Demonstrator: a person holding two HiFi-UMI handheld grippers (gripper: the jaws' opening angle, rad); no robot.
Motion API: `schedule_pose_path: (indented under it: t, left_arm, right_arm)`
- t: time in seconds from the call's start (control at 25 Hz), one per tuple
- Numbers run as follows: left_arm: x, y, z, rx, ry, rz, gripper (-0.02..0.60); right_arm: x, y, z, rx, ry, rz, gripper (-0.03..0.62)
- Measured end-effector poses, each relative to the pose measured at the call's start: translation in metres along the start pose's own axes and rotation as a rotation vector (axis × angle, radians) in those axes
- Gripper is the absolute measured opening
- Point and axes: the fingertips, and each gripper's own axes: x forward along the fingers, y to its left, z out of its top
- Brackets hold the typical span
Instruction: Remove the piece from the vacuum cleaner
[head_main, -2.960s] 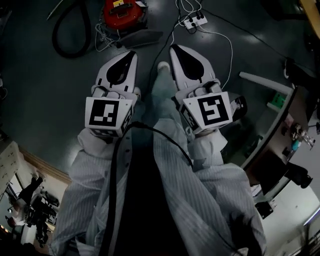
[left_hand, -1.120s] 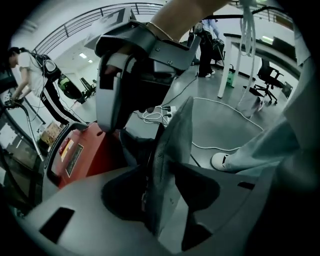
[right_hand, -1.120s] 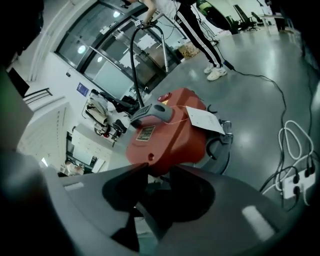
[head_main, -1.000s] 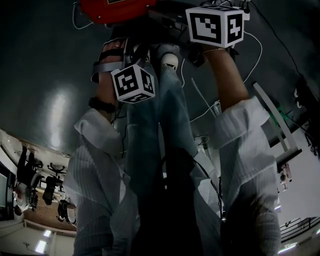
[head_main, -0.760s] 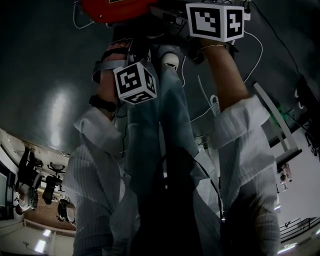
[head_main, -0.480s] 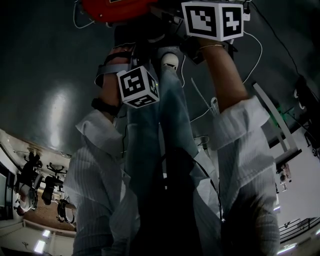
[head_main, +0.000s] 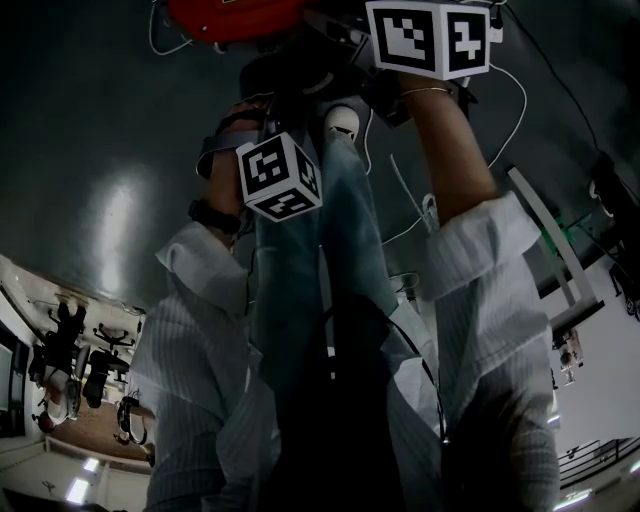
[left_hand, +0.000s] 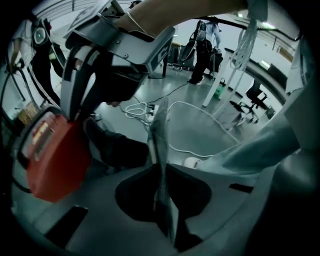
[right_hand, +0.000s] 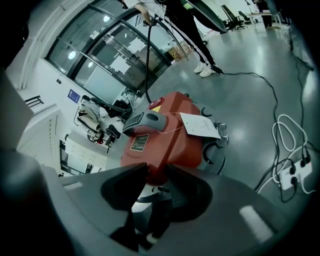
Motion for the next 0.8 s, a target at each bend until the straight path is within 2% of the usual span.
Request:
schedule_pose_path:
  t: [0.08,0.2,0.32,0.44,0.48,0.56,0.68,0.8]
  left_arm:
    - [0.001,-0.030,-0.002,-0.004,0.004,-0.099,0.028]
    - [0.001,-0.056,-0.011,-0.048,0.000,-0.096,0.028]
    - [-0.003,-0.056,-0.017,-0.116,-0.011,-0.121,0.028]
    - [-0.014,-0.043,-0.021,-0.163,-0.025,-0.122,0.028]
    - [-0.019,-0.039,-0.018,-0.178,-0.032,-0.120,0.028]
    - [-0.038,-0.035,-0.004,-0.219,-0.050,-0.116,0.028]
    - [-0.091,-0.033,0.028,-0.280,-0.082,-0.096,0.027]
    - [-0.145,-0.022,0.069,-0.268,-0.129,-0.043,0.026]
  right_arm:
    - [0.000,0.001,0.002,-0.003,-0.002,-0.002,0.126]
    - [-0.001,0.004,0.005,-0.026,-0.008,-0.001,0.126]
    - [0.002,0.008,0.005,-0.065,-0.029,0.001,0.119]
    - [0.001,0.019,-0.003,-0.144,-0.029,0.000,0.036]
    - [-0.004,0.024,-0.008,-0.181,-0.031,0.000,0.032]
    - [-0.030,0.036,-0.014,-0.262,-0.054,-0.018,0.005]
    - [-0.099,0.075,-0.016,-0.365,-0.134,-0.078,0.002]
    - [-0.173,0.119,0.000,-0.441,-0.240,-0.140,0.002]
